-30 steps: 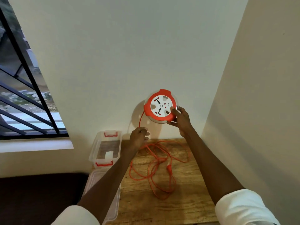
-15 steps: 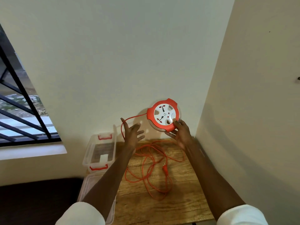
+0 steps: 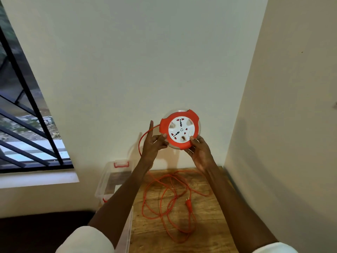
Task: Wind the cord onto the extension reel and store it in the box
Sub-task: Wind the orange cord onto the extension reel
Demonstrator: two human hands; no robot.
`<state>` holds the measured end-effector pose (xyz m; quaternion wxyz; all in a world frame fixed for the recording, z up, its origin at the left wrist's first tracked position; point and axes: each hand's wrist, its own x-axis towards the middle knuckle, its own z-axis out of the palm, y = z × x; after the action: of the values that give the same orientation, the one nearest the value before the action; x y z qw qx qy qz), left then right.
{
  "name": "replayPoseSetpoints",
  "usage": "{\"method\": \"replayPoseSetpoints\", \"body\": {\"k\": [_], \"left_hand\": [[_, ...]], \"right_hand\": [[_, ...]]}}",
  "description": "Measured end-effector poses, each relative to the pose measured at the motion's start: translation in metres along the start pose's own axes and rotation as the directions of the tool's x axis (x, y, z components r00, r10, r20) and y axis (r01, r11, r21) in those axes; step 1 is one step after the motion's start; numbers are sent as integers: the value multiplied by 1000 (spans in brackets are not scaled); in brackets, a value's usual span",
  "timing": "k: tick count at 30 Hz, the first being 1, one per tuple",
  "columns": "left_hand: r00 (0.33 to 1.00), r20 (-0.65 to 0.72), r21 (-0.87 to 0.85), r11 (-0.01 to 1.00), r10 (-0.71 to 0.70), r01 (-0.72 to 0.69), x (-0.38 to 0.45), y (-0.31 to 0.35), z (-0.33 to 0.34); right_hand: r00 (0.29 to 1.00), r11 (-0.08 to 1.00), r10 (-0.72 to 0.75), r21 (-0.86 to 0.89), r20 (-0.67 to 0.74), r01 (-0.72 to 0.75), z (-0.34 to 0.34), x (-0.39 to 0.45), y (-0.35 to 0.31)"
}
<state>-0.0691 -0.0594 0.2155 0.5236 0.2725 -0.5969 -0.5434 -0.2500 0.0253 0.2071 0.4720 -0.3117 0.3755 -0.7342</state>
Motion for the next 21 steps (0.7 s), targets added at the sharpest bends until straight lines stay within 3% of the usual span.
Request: {"method": "replayPoseSetpoints", "body": {"k": [4, 6, 7, 8, 9, 10, 11, 12, 13, 17, 21], "left_hand": [[999, -5, -69, 997, -35, 35, 8, 9, -3], [996, -62, -63, 996, -67, 63, 11, 15, -6], [993, -86, -42, 996, -76, 73, 13, 18, -7], [992, -98, -14, 997, -80, 79, 14, 20, -8], [992, -100, 18, 996, -82, 84, 15, 21, -10], [992, -94, 51, 994, -87, 92, 16, 22, -10], [991, -88, 82, 991, -96, 103, 16, 23, -11], [991, -88, 110, 987, -105, 114, 17, 24, -13], [990, -89, 139, 983, -110, 122, 18, 25, -14], [993, -19, 260, 959, -115, 116, 27, 34, -25], [977, 123, 400, 910, -173, 110, 38, 45, -38]], "right_hand": [[1000, 998, -3, -70, 30, 5, 5, 5, -2], [999, 960, -48, -275, 20, 52, 11, 9, -4], [992, 887, -126, -446, 10, 117, 13, 11, -5], [967, 737, -254, -640, 33, 215, 13, 13, -6], [910, 485, -397, -813, 124, 323, 13, 15, -8], [823, 150, -491, -903, 286, 403, 13, 16, -11], [745, -164, -483, -883, 461, 440, 14, 18, -15], [699, -376, -405, -804, 590, 460, 16, 20, -20], [684, -487, -304, -725, 663, 487, 19, 22, -24], [612, -640, 29, -455, 791, 619, 25, 26, -44], [567, -707, 236, -261, 789, 657, 31, 25, -58]]}}
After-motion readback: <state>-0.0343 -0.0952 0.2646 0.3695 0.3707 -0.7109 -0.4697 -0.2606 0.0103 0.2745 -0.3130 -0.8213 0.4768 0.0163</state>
